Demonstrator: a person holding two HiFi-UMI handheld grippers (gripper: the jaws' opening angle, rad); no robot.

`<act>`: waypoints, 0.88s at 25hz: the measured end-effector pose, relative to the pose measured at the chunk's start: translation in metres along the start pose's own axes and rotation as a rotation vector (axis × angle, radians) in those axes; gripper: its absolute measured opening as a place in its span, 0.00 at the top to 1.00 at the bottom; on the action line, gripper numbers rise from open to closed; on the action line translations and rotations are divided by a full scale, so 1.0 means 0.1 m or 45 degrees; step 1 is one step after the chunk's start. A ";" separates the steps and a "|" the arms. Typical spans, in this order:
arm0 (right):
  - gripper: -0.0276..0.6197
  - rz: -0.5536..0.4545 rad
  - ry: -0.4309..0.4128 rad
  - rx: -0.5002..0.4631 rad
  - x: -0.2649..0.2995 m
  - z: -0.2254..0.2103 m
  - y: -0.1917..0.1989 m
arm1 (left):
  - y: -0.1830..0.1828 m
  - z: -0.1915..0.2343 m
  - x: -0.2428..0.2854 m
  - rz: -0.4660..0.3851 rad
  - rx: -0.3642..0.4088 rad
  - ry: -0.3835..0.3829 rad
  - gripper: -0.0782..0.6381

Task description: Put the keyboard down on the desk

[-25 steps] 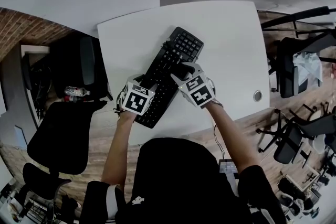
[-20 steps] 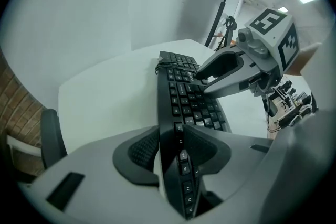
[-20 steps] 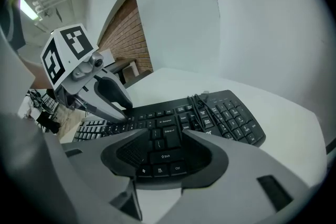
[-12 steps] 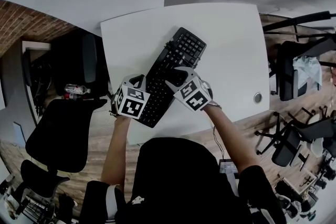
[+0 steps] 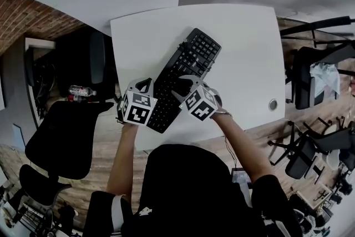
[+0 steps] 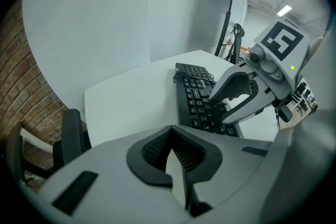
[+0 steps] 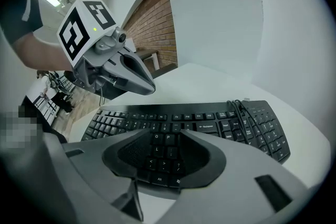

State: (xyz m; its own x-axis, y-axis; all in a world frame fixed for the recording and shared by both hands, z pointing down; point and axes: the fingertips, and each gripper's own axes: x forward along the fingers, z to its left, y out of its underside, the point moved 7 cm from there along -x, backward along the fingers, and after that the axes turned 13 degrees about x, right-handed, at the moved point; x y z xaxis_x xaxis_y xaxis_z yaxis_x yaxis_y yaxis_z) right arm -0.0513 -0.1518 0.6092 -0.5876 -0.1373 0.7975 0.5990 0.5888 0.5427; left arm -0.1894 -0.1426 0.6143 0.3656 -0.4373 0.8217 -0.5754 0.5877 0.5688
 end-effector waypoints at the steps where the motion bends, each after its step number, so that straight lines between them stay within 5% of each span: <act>1: 0.64 -0.002 0.000 0.000 0.00 0.01 0.00 | 0.00 -0.01 -0.01 -0.009 0.003 0.001 0.87; 9: 0.86 -0.064 0.061 0.012 -0.18 0.02 0.02 | -0.06 -0.09 -0.24 -0.167 -0.030 -0.103 0.88; 12: 0.88 -0.101 0.077 0.044 -0.29 0.01 0.05 | -0.13 -0.10 -0.37 -0.252 -0.089 -0.127 0.88; 16: 0.88 -0.161 0.089 0.119 -0.43 0.01 0.08 | -0.17 -0.17 -0.54 -0.385 -0.308 -0.092 0.88; 22: 0.88 -0.287 0.143 0.113 -0.74 0.06 0.05 | -0.29 -0.37 -0.77 -0.491 -0.331 -0.107 0.88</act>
State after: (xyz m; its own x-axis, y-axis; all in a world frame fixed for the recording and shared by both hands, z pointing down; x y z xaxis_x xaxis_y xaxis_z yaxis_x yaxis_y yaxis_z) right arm -0.0078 -0.1337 0.5515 -0.6336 -0.3576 0.6861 0.4070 0.6002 0.6886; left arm -0.1738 -0.1009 0.5363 0.4499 -0.7045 0.5489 -0.2029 0.5180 0.8310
